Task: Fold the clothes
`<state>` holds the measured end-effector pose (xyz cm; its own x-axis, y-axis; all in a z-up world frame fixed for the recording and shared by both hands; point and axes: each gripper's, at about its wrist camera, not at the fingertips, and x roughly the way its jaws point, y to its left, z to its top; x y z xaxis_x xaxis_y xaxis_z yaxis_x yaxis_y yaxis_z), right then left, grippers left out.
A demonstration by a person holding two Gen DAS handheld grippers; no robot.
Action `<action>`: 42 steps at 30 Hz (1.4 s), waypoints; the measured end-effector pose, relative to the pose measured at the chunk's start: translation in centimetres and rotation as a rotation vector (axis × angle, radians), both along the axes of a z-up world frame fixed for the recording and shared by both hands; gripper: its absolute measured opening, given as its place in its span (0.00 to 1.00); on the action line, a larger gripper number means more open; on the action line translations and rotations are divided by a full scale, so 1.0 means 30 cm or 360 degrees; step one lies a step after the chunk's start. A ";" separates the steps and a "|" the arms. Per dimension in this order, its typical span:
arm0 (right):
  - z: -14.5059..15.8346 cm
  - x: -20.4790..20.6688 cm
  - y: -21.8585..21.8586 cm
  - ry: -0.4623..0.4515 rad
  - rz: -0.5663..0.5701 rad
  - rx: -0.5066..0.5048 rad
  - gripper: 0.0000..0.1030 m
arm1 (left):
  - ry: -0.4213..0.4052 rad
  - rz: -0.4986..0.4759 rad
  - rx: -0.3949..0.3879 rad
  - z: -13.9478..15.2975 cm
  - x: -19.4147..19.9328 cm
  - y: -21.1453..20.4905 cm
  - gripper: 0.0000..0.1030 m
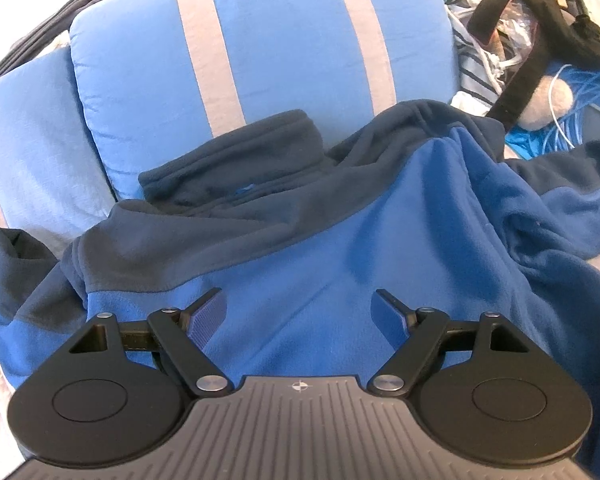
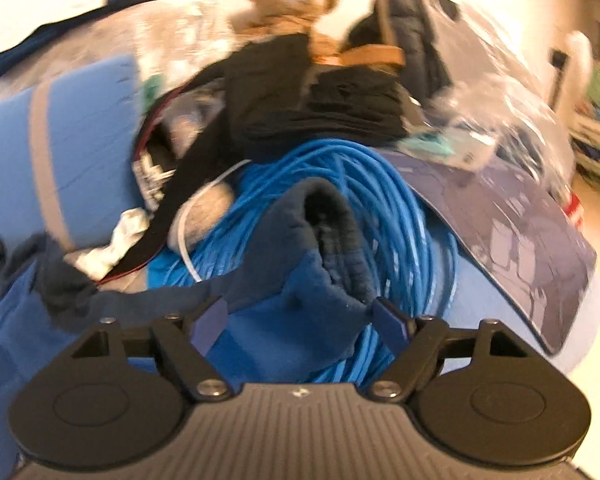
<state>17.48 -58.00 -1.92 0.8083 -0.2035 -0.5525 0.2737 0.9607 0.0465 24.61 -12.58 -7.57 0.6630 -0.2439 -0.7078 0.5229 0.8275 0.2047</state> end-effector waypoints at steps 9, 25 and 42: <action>0.179 -0.158 0.134 -0.0081 0.0278 0.0190 0.86 | -0.0018 -0.0036 -0.0150 0.148 -0.156 0.095 0.75; 0.783 -0.545 0.252 -0.0261 0.0905 0.0230 1.00 | -0.0275 -0.0048 -0.0336 0.820 -0.575 0.336 0.75; 0.878 -0.359 -0.082 -0.0357 0.0511 0.0274 1.00 | -0.0256 -0.0178 -0.0541 0.907 -0.565 0.258 0.75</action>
